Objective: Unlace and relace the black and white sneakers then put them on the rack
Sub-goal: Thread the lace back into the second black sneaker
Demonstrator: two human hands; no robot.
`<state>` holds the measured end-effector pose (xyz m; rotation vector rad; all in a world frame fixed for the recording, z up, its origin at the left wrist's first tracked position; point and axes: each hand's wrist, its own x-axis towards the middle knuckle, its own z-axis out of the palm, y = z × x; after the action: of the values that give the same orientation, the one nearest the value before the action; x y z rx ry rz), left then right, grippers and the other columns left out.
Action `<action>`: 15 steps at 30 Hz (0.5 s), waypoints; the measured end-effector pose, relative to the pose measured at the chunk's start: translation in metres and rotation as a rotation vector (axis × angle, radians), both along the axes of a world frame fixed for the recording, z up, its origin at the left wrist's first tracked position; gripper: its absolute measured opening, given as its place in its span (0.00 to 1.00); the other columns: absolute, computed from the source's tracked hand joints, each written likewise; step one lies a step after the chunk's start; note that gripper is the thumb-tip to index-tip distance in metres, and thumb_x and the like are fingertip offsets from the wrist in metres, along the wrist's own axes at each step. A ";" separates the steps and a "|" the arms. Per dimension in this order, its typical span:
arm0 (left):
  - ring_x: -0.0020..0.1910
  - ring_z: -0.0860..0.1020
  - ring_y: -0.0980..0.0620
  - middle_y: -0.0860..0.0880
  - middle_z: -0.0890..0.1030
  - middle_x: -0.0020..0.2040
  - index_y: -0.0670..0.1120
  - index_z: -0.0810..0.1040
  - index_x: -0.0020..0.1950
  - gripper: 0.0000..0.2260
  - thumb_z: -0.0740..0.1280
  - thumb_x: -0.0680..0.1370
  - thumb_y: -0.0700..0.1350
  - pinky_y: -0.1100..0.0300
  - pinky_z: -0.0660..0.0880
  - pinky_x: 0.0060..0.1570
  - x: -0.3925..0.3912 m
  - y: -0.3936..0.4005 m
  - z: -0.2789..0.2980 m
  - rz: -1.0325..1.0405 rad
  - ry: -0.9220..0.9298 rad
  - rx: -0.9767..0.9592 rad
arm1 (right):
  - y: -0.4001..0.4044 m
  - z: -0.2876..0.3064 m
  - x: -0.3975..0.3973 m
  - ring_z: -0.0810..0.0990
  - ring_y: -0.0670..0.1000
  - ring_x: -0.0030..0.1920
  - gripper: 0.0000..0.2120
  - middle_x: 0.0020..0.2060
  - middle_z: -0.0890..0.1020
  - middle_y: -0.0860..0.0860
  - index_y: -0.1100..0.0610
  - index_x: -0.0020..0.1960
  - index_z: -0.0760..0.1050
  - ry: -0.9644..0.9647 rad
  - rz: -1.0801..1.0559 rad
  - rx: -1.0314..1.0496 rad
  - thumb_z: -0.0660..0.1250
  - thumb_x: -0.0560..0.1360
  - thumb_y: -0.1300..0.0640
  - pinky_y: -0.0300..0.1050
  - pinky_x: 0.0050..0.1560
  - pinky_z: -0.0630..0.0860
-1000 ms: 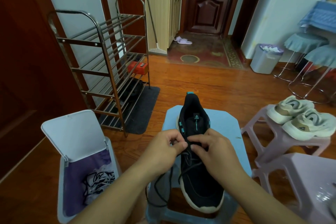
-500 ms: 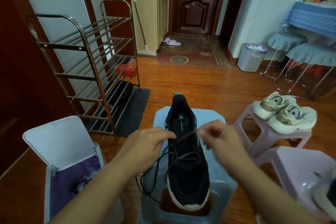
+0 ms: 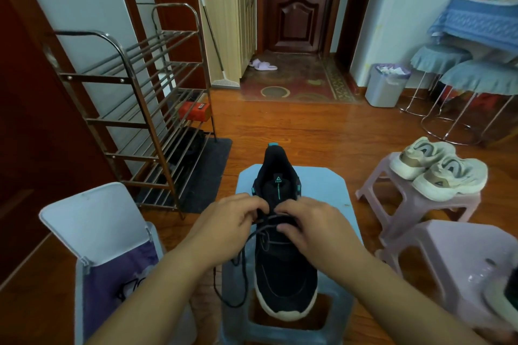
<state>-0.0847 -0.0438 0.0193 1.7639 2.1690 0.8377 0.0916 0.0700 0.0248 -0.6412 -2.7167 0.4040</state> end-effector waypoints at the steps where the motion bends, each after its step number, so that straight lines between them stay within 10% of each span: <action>1: 0.52 0.77 0.59 0.61 0.78 0.51 0.59 0.80 0.57 0.17 0.60 0.81 0.38 0.52 0.76 0.53 -0.001 0.000 0.001 0.007 0.008 -0.012 | -0.001 -0.006 0.000 0.80 0.48 0.49 0.10 0.48 0.79 0.43 0.42 0.59 0.77 0.010 0.008 0.001 0.68 0.78 0.48 0.48 0.45 0.78; 5: 0.52 0.76 0.60 0.62 0.77 0.52 0.60 0.79 0.58 0.20 0.58 0.80 0.36 0.54 0.76 0.53 0.001 -0.002 0.002 0.006 0.023 -0.058 | 0.007 -0.004 0.005 0.78 0.47 0.42 0.02 0.40 0.74 0.42 0.48 0.46 0.78 0.016 -0.081 -0.033 0.70 0.77 0.52 0.44 0.41 0.75; 11: 0.51 0.75 0.60 0.62 0.77 0.51 0.61 0.79 0.57 0.24 0.57 0.77 0.33 0.54 0.76 0.52 -0.005 -0.002 0.004 0.022 0.084 -0.089 | 0.045 0.021 0.051 0.72 0.54 0.33 0.07 0.33 0.76 0.55 0.56 0.40 0.80 0.183 -0.402 -0.854 0.75 0.75 0.55 0.47 0.34 0.70; 15: 0.50 0.75 0.60 0.62 0.77 0.50 0.61 0.79 0.57 0.25 0.56 0.77 0.32 0.55 0.75 0.50 -0.006 -0.004 0.006 0.026 0.087 -0.086 | 0.110 0.006 0.108 0.81 0.59 0.41 0.09 0.38 0.81 0.58 0.62 0.47 0.79 -0.076 -1.027 -0.549 0.70 0.78 0.55 0.57 0.47 0.81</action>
<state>-0.0902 -0.0479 0.0254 1.7646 2.2509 0.6746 0.1999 0.1802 0.0304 -2.0426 -1.9217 0.8199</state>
